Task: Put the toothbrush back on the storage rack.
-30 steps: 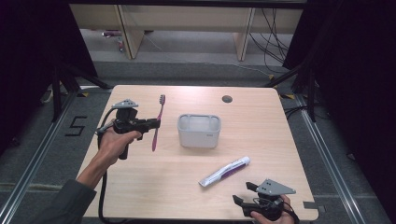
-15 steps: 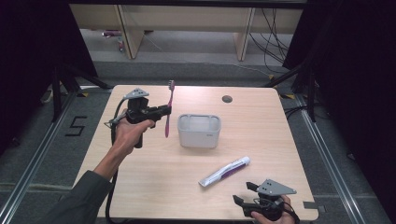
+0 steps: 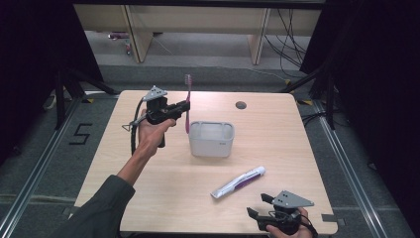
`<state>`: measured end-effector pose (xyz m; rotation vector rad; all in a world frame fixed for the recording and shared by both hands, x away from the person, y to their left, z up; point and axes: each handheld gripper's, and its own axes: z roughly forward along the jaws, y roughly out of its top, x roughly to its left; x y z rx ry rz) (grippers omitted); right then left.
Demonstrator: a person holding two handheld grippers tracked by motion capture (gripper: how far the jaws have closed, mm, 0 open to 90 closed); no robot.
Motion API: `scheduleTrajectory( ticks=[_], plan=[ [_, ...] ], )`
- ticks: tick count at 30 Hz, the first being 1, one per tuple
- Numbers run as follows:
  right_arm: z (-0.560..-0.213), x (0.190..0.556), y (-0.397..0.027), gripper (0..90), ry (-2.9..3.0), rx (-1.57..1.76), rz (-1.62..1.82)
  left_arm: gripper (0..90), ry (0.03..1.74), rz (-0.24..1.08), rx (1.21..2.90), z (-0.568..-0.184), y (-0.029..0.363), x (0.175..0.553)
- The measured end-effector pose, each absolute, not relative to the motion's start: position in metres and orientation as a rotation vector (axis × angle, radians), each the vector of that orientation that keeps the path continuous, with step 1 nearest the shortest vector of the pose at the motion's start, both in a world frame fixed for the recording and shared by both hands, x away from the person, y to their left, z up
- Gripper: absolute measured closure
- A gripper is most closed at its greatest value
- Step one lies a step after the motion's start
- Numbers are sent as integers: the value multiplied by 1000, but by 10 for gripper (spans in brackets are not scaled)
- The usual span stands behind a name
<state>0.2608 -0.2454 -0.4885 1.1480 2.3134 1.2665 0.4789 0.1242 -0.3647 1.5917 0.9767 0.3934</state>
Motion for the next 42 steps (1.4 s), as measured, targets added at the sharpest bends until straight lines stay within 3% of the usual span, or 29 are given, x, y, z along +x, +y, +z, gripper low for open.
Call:
scheduleTrajectory(
  ticks=[21,42],
  plan=[
    [-488,260,-245,293,2336,1143,1263,817,1015,449,1559,-391,97,491],
    [-490,261,-244,293,2334,1120,1269,816,1044,487,1554,-424,95,484]
  ],
)
